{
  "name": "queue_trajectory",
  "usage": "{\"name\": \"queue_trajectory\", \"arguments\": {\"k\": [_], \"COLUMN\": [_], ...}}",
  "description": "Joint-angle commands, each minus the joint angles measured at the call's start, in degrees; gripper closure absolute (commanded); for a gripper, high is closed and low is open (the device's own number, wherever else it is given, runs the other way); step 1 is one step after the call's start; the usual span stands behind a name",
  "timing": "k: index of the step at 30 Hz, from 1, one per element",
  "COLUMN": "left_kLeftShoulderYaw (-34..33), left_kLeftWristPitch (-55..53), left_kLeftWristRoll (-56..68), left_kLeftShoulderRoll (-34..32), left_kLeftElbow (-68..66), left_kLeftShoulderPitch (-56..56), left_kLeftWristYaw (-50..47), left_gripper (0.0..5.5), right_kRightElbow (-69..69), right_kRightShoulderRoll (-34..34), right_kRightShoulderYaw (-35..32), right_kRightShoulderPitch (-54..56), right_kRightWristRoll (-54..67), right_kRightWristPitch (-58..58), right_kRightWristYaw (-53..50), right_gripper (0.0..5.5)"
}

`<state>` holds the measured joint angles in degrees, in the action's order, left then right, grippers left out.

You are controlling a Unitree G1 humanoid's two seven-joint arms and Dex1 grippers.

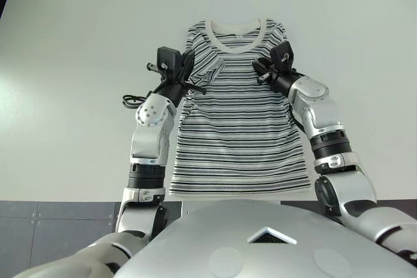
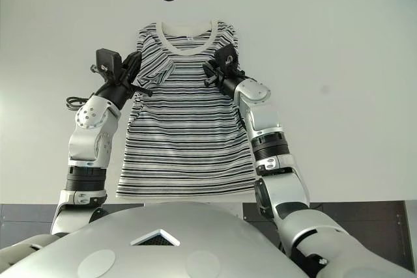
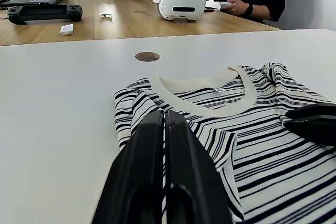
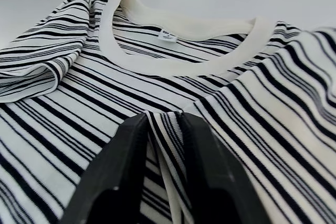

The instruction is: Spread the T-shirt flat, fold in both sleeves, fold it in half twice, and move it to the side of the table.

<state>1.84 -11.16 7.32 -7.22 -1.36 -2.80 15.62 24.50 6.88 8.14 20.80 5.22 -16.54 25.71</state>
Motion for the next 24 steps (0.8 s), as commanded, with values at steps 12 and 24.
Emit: {"name": "queue_trajectory", "arguments": {"k": [12, 24], "left_kLeftShoulderYaw": [-3.7, -2.4], "left_kLeftWristPitch": [18.1, 52.0], "left_kLeftWristRoll": [-4.7, -27.3], "left_kLeftShoulderRoll": [-13.5, -47.0], "left_kLeftElbow": [5.5, -2.7], "left_kLeftShoulderPitch": [6.4, 19.4], "left_kLeftWristYaw": [7.5, 20.1], "left_gripper": [5.4, 4.66], "right_kRightElbow": [-48.7, -39.1], "right_kRightShoulderRoll": [16.4, 51.5], "right_kRightShoulderYaw": [-8.8, -9.3], "right_kRightShoulderPitch": [-22.4, -44.4], "right_kRightWristRoll": [9.5, -36.5], "right_kRightWristPitch": [-8.2, 51.0], "right_kRightWristYaw": [11.4, 12.3], "right_gripper": [2.33, 1.28]}}
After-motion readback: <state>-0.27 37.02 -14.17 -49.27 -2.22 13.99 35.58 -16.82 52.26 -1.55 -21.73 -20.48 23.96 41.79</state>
